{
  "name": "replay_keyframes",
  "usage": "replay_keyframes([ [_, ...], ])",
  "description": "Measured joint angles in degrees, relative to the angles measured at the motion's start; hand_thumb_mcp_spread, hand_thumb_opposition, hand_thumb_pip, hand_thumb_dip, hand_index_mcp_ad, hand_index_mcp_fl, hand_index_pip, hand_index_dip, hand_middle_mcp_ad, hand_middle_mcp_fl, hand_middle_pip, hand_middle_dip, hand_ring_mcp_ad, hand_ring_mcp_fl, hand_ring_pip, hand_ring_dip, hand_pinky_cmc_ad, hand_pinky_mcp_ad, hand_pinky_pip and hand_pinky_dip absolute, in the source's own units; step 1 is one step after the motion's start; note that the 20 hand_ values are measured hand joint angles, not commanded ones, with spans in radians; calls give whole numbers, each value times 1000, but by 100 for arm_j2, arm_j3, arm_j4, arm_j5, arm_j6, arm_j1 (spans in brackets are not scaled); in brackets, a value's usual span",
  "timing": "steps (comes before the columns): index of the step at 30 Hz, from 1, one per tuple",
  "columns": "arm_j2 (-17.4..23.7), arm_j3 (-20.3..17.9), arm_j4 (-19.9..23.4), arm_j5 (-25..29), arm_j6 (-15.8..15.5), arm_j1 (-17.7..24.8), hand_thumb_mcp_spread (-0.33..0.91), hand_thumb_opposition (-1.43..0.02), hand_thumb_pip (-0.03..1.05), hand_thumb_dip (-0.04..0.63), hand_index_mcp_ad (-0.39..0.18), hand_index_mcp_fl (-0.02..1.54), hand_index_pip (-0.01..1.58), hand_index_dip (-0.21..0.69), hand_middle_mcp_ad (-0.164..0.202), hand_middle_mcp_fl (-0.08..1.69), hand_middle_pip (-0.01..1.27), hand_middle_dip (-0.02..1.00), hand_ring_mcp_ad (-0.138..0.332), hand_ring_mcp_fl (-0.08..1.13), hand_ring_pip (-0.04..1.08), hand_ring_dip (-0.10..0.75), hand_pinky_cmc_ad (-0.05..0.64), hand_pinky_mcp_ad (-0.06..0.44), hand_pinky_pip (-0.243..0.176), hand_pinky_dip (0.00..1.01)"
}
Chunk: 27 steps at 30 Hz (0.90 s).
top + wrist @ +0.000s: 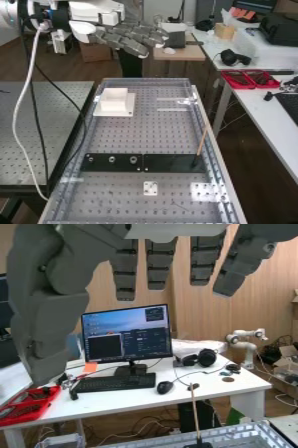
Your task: Grab the pcb board and place it in the clear container
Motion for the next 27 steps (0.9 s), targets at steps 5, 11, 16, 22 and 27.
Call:
replay_keyframes([
  [5,3,-1,-4,0,15,-14,438,-747,269,173,-103,220,77,367,21,7,138,155,197,0,91,21,328,216,-79,323],
  [11,8,-6,13,0,18,-24,438,-747,269,171,-106,220,77,367,21,7,138,155,197,0,94,21,328,215,-79,323],
  [16,18,-17,21,5,17,-24,438,-747,269,171,-103,220,75,368,21,7,138,155,197,0,94,21,333,215,-79,323],
  [22,23,-19,19,17,15,-25,438,-747,269,171,-103,220,75,368,23,7,138,155,197,0,94,21,346,232,-77,323],
  [27,25,-21,16,24,16,-29,438,-747,269,171,-103,188,75,368,23,7,138,155,197,0,94,21,346,230,-77,323],
])
